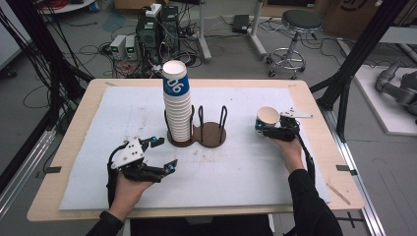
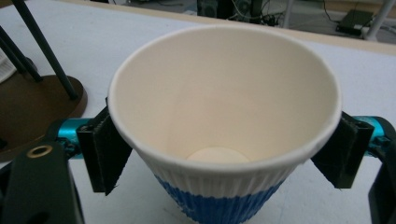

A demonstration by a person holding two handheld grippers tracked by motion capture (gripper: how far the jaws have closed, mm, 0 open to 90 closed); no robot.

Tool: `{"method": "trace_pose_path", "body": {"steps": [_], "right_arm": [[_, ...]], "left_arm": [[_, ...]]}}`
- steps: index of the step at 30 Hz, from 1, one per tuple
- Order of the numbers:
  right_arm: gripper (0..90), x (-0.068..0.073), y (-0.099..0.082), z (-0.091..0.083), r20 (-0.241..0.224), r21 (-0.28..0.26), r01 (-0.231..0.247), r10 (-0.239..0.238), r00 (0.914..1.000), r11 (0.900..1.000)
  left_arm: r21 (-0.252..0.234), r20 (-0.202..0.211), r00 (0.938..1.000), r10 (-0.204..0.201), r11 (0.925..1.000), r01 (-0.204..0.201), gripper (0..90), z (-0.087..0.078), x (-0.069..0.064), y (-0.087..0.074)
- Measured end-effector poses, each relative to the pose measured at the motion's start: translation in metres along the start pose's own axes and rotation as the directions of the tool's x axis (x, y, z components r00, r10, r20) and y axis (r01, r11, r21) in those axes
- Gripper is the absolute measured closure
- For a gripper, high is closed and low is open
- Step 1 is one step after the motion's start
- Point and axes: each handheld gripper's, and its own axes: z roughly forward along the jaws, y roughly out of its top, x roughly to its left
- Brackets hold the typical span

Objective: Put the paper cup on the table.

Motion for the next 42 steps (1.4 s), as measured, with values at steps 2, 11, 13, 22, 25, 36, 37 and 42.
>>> {"method": "trace_pose_path", "body": {"steps": [2,11,13,22,25,36,37,42], "right_arm": [[17.2,0.001,-0.001,0.001,0.011,0.028,-0.017,0.017,0.9998,0.9995],[14.7,0.006,0.002,-0.004,0.049,0.083,-0.005,0.001,0.9988,0.9965],[14.6,0.006,0.002,-0.006,0.05,0.081,-0.004,0.0,0.9988,0.9967],[14.5,0.01,0.003,-0.011,0.069,0.119,0.0,-0.009,0.9976,0.9929],[14.4,0.01,0.003,-0.016,0.078,0.126,-0.01,0.0,0.9969,0.992],[14.5,0.017,0.002,-0.033,0.044,0.135,-0.018,0.013,0.999,0.9907],[14.5,0.018,0.003,-0.036,0.037,0.134,-0.017,0.013,0.9992,0.9909],[14.5,0.023,0.004,-0.053,-0.005,0.11,-0.025,0.026,0.9996,0.9936]], "left_arm": [[0.001,0.004,1.0,0.002,1.0,-0.002,15.6,0.001,0.0,0.0],[0.006,0.014,0.9999,0.009,0.9999,-0.009,15.6,0.004,-0.001,0.0],[0.007,0.016,0.9998,0.013,0.9999,-0.013,15.6,0.004,-0.001,0.001],[0.009,0.014,0.9998,0.011,0.9999,-0.011,15.5,0.004,-0.001,0.001],[0.008,0.013,0.9999,0.009,0.9999,-0.009,15.6,0.004,-0.001,0.0],[0.009,0.011,0.9999,0.009,0.9999,-0.009,15.5,0.004,-0.001,0.0],[0.009,0.01,0.9999,0.009,0.9999,-0.009,15.6,0.004,-0.001,0.0],[0.008,0.007,0.9999,0.008,0.9999,-0.008,15.6,0.003,-0.001,0.0]]}}
